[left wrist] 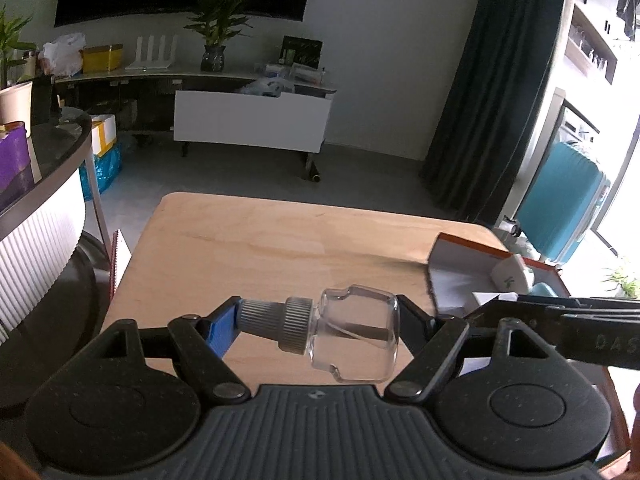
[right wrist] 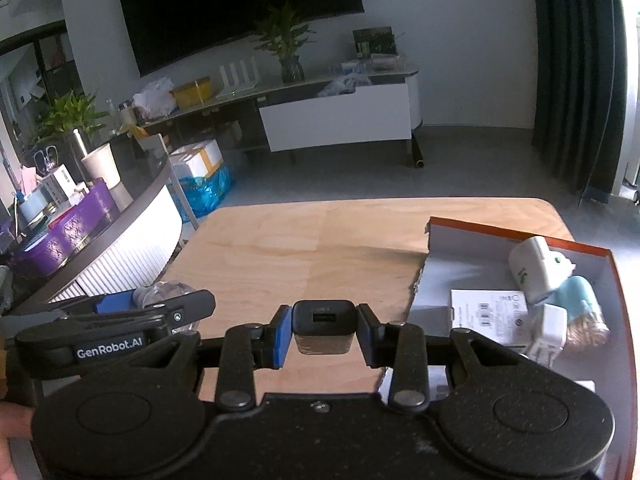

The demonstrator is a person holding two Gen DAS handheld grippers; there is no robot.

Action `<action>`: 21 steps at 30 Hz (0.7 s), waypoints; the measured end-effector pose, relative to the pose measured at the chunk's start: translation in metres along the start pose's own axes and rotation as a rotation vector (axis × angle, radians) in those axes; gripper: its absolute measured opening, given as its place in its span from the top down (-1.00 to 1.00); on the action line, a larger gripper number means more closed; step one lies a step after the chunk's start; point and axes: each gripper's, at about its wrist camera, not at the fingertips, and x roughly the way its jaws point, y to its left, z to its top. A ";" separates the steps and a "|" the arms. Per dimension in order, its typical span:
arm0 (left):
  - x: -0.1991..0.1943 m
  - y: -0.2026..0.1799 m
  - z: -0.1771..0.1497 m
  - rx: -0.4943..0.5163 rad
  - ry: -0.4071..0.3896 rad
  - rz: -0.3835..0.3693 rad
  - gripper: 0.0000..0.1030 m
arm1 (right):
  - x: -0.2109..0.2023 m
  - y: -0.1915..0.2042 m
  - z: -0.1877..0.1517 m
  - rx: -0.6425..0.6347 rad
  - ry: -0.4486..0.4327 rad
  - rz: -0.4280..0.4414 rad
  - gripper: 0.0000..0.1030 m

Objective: Organize rigid objects
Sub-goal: 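Lift the glass bottle and black charger and carry both toward the tray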

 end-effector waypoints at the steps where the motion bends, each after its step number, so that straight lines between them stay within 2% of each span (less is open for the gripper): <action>1: -0.003 -0.002 -0.001 0.002 -0.002 0.001 -0.57 | -0.004 0.000 -0.001 -0.001 -0.004 -0.002 0.17; 21: -0.025 -0.032 -0.007 0.042 -0.013 -0.020 -0.57 | -0.058 -0.003 -0.014 -0.001 -0.071 -0.036 0.17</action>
